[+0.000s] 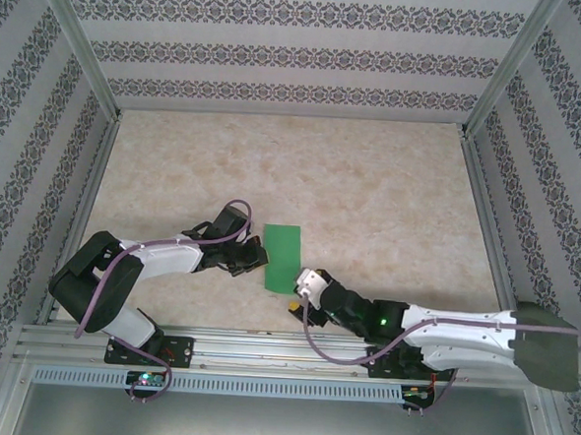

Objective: Fold a paper plane with a square sheet of paper (fold left side to right side)
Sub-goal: Third fold the triangle at the center of the table.

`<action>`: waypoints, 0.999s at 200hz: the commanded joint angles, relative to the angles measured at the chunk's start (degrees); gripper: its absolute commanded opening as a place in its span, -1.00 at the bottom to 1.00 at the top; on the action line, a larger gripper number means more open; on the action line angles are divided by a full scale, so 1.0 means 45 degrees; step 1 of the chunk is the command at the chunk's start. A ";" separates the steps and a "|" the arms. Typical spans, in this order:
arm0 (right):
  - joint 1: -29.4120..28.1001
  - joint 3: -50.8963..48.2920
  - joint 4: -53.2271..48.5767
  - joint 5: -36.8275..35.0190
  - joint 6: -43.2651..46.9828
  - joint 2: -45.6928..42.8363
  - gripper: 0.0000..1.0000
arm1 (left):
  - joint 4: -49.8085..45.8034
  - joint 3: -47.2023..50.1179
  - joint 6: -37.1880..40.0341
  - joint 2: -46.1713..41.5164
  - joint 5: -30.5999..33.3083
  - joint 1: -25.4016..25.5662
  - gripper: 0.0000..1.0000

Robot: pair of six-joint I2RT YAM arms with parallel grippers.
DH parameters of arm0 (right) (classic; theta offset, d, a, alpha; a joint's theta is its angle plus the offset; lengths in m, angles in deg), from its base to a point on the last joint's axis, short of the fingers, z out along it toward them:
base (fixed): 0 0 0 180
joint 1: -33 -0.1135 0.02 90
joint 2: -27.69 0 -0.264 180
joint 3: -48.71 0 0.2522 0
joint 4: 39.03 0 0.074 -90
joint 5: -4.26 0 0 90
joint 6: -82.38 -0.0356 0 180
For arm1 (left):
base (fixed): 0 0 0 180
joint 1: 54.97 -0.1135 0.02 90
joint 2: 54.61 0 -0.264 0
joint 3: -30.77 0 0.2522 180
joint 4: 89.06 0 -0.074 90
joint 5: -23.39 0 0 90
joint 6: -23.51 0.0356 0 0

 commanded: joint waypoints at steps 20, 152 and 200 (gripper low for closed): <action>-0.0953 0.1516 0.0523 -0.2428 0.1781 0.2634 0.49 | 0.0526 0.0244 -0.0543 -0.0086 -0.0006 -0.0066 -1.00; -0.0604 0.3764 0.2692 -0.1320 0.2295 0.7279 0.30 | 0.0463 0.0298 -0.0667 -0.0276 -0.0082 -0.0030 -1.00; -0.0231 0.3764 0.2597 -0.1036 0.1658 0.7220 0.04 | 0.0462 0.0273 -0.0662 -0.0243 -0.0080 -0.0027 -1.00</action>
